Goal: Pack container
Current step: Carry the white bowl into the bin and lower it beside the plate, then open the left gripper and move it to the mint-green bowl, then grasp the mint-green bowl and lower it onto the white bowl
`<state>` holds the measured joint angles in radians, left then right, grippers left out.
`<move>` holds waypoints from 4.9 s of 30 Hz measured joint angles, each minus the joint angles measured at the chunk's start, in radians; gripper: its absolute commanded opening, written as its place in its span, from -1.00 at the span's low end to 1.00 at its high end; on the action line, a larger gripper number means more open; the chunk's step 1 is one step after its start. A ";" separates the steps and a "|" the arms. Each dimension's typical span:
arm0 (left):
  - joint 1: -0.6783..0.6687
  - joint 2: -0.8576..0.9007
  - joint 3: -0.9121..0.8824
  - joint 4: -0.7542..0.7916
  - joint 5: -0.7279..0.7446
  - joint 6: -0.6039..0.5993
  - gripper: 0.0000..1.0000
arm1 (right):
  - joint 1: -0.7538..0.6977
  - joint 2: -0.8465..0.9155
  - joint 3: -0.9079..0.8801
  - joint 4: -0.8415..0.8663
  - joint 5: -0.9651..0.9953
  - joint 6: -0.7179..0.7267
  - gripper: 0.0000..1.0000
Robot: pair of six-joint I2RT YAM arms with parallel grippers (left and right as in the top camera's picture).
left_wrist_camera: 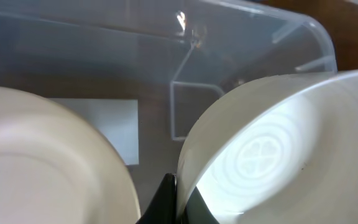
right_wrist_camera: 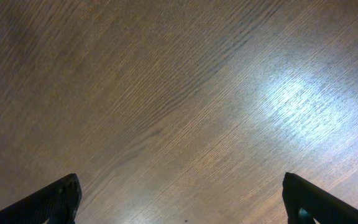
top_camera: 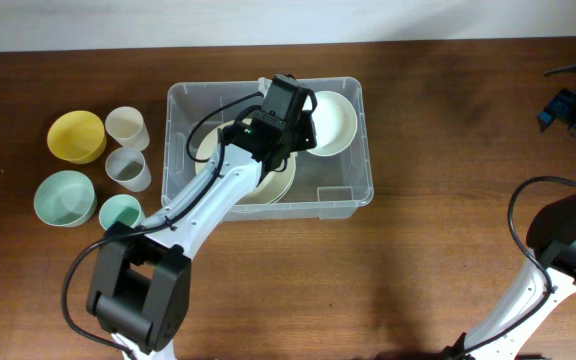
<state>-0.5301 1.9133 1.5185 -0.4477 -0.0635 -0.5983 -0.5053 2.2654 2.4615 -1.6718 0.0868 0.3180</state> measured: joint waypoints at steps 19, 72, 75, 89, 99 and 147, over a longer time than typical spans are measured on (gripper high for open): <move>0.000 0.129 0.000 0.012 0.006 0.014 -0.45 | 0.000 0.000 0.000 0.000 0.000 0.000 0.98; 0.421 0.034 0.632 -0.971 -0.230 0.014 0.93 | 0.000 0.000 0.000 0.000 0.003 0.000 0.98; 0.583 0.015 0.632 -1.039 -0.203 -0.042 0.99 | 0.000 0.000 0.000 0.000 0.003 0.000 0.98; 1.069 0.006 0.114 -0.811 -0.029 -0.192 0.98 | 0.000 0.000 0.000 -0.001 0.003 0.000 0.98; 1.099 0.007 -0.142 -0.559 0.008 -0.211 0.90 | 0.000 0.000 0.000 0.000 0.003 0.000 0.98; 0.411 -0.580 -0.048 -0.333 0.209 -0.074 -0.99 | 0.000 0.000 0.000 0.000 0.002 0.000 0.98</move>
<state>-0.1192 1.3331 1.4700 -0.7811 0.1455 -0.6727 -0.5053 2.2654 2.4615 -1.6722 0.0891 0.3183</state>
